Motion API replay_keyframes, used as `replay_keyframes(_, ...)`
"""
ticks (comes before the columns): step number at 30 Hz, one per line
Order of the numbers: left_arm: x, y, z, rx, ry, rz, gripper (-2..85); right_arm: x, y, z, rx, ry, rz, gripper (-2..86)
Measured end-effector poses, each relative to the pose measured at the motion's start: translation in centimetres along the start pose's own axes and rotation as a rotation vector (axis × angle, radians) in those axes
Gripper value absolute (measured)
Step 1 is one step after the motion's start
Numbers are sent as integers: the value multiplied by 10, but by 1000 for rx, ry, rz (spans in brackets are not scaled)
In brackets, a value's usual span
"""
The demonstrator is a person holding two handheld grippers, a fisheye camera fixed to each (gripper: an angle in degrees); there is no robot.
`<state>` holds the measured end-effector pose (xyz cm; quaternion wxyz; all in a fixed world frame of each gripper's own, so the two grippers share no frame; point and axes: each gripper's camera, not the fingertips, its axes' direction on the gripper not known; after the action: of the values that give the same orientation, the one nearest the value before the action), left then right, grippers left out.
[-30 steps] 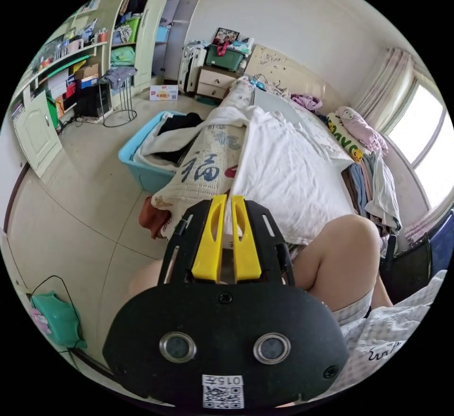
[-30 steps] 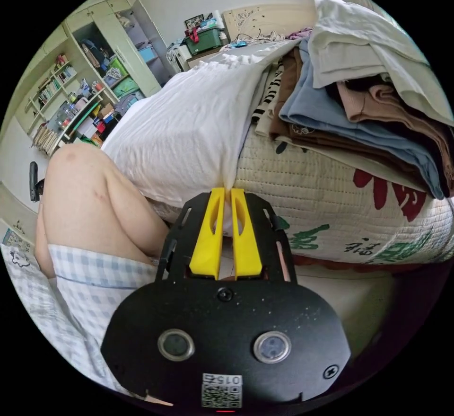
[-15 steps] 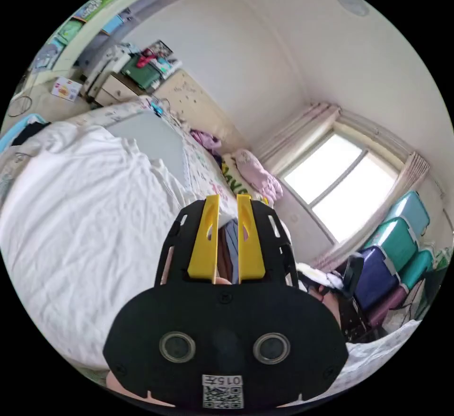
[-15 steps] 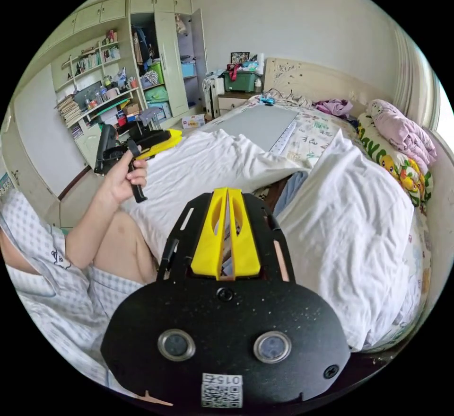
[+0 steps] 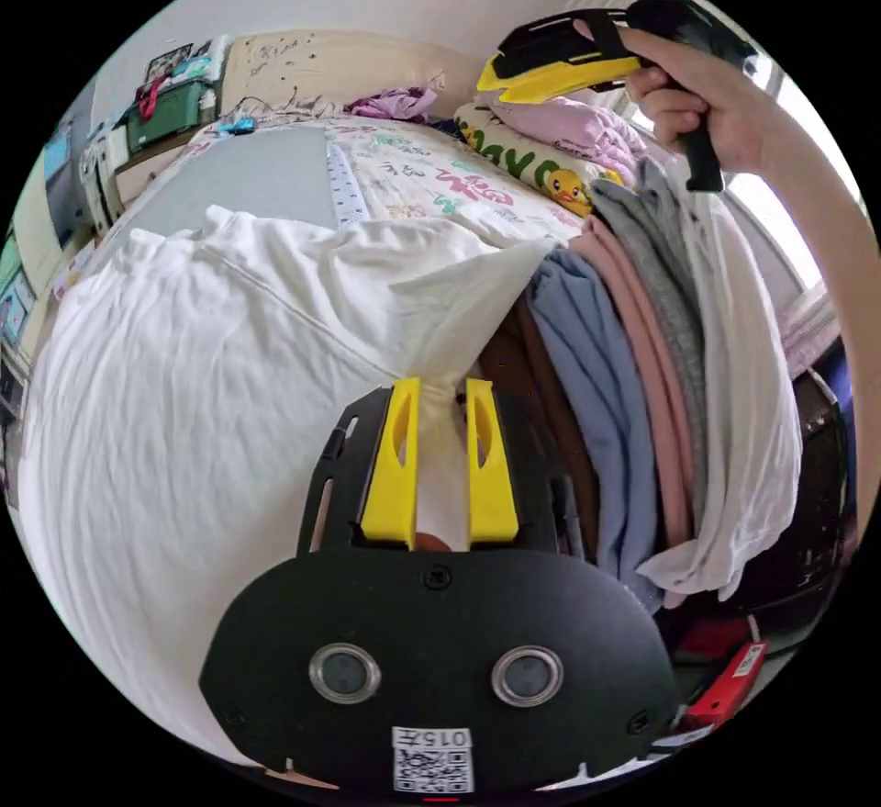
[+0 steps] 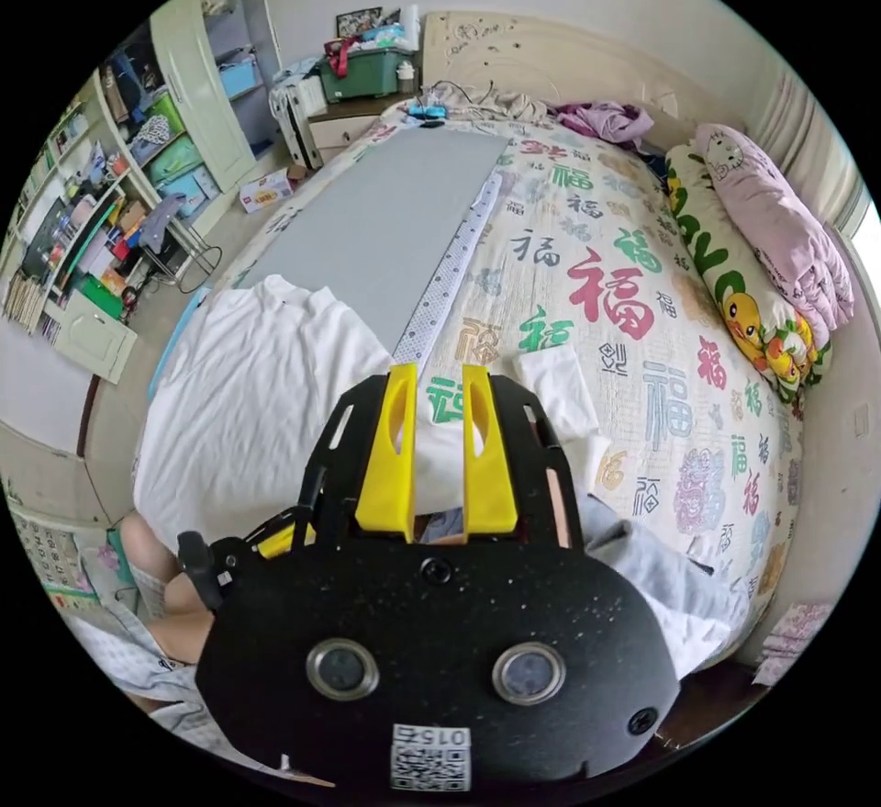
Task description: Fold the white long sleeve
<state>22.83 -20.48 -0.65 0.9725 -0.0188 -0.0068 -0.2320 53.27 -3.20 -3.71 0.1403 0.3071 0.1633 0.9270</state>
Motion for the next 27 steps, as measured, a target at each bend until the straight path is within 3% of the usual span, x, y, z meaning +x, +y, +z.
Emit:
replay_keyframes(4, -7, -20, 24, -30, 85, -8, 76, 24, -69, 139, -228, 257, 45, 100)
replay_keyframes(7, -11, -24, 33, -33, 92, -16, 74, 42, -89, 221, -325, 342, 93, 129)
replay_keyframes(11, -11, -28, 41, -31, 72, 4, 71, 45, -101, 294, -416, 443, 87, 103)
replay_keyframes(13, -13, -29, 44, -28, 75, 4, 71, 43, -107, 322, -452, 510, 72, 42)
replay_keyframes(17, -29, -23, 41, 16, 142, -17, 64, 35, -108, 301, -304, 501, 82, 14)
replay_keyframes(23, -68, 0, -20, 287, 370, -111, 69, -14, -59, 129, 248, 306, 22, 3)
replay_keyframes(27, -102, 25, -80, 442, 527, -159, 93, -66, 56, 12, 605, 58, -108, 4)
